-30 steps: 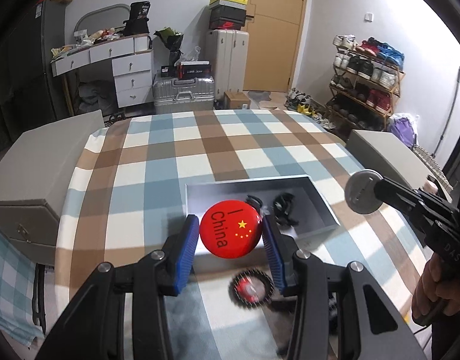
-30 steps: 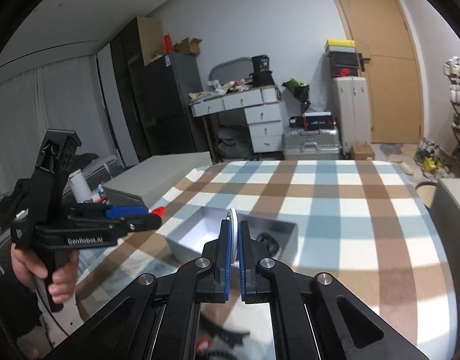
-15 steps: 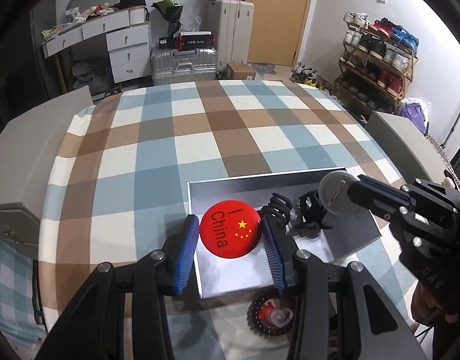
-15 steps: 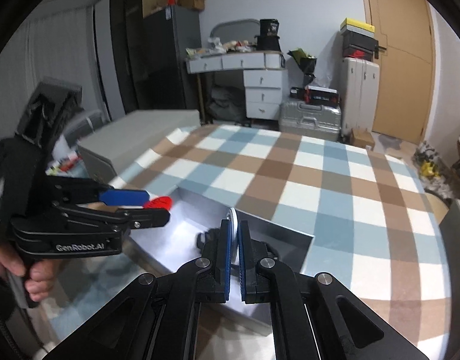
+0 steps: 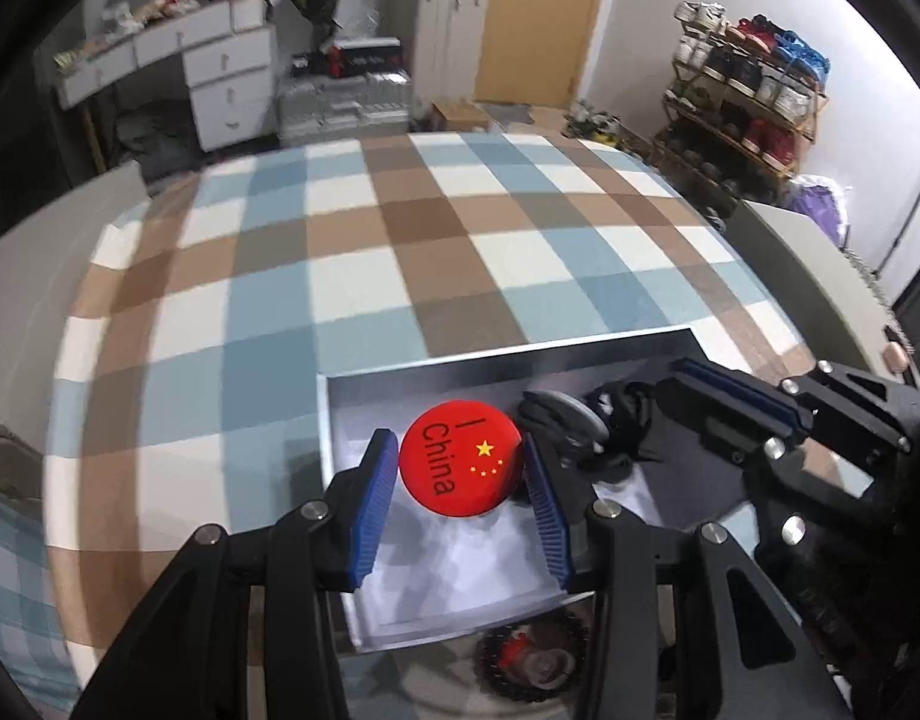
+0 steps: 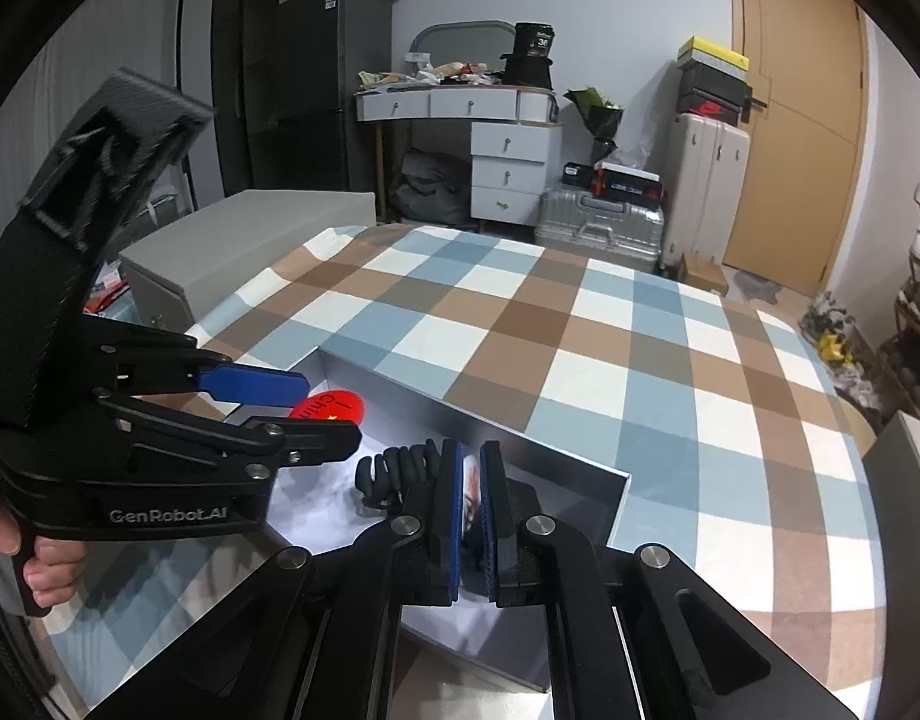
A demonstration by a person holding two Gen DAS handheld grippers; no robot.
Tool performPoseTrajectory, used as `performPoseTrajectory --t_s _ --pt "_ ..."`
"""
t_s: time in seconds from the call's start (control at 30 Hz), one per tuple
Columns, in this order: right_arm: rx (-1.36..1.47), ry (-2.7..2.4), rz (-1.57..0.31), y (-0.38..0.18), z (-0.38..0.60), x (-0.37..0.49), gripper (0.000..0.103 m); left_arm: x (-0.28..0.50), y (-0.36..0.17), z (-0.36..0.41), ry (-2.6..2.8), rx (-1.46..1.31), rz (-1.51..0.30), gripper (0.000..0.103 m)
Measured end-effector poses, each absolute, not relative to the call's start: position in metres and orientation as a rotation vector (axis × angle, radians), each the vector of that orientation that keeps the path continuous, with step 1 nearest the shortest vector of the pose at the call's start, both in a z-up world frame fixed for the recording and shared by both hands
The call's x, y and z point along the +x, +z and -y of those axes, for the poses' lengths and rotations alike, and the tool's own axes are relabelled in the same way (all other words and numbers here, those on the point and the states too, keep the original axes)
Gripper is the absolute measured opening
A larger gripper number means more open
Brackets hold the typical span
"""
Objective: Organize jewelry
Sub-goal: 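Carry both badges into the silver box and open both tools, then lift both tools out of the silver box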
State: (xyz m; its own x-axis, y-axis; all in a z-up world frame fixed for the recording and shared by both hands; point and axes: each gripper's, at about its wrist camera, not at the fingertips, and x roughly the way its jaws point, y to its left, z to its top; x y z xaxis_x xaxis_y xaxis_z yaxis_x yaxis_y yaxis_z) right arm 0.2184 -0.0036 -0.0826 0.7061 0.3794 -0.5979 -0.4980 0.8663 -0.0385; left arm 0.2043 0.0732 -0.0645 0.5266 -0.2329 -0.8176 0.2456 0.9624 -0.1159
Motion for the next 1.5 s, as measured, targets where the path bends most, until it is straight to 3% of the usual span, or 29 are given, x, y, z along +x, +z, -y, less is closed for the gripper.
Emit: performPoseTrajectory --t_s 0.07,0.13,0.17,0.2,0.23,0.37,0.57,0.63,0.77,0.9,1.13,1.3,1.5 --pt "-0.193 0.527 -0.621 -0.082 0.003 0.215 0.015 0.204 -0.065 -0.073 -0.287 0.007 -0.987 0.039" --pt "-0.187 0.535 -0.598 -0.08 0.006 0.206 0.027 0.199 -0.061 -0.075 -0.29 0.0 -0.979 0.05" --pt "-0.181 0.53 -0.587 -0.079 0.008 0.202 0.03 0.197 -0.06 -0.075 -0.283 0.002 -0.975 0.062" --pt "-0.166 0.525 -0.576 -0.077 0.012 0.198 0.038 0.192 -0.055 -0.077 -0.277 0.002 -0.953 0.064" --pt "-0.142 0.52 -0.569 -0.076 0.018 0.194 0.043 0.19 -0.053 -0.077 -0.282 0.001 -0.94 0.064" --pt "-0.08 0.497 -0.546 -0.067 0.038 0.18 0.05 0.179 -0.043 -0.076 -0.296 0.016 -0.888 0.064" --pt "-0.015 0.469 -0.448 -0.045 0.066 0.149 0.067 0.166 -0.035 -0.077 -0.285 -0.004 -0.852 0.065" --pt "0.002 0.465 -0.423 -0.039 0.071 0.141 0.077 0.161 -0.032 -0.078 -0.271 -0.014 -0.837 0.065" --pt "0.008 0.454 -0.382 -0.031 0.077 0.124 0.082 0.146 -0.024 -0.08 -0.267 -0.031 -0.788 0.065" --pt "0.013 0.454 -0.359 -0.029 0.079 0.11 0.09 0.13 -0.018 -0.079 -0.253 -0.036 -0.731 0.08" --pt "0.038 0.451 -0.358 -0.032 0.087 0.088 0.096 0.105 -0.014 -0.078 -0.242 -0.021 -0.662 0.082" --pt "0.055 0.452 -0.367 -0.038 0.092 0.072 0.099 0.084 -0.025 -0.085 -0.217 -0.046 -0.642 0.089" --pt "0.055 0.453 -0.397 -0.05 0.094 0.053 0.1 0.065 -0.049 -0.087 -0.196 -0.043 -0.692 0.09"
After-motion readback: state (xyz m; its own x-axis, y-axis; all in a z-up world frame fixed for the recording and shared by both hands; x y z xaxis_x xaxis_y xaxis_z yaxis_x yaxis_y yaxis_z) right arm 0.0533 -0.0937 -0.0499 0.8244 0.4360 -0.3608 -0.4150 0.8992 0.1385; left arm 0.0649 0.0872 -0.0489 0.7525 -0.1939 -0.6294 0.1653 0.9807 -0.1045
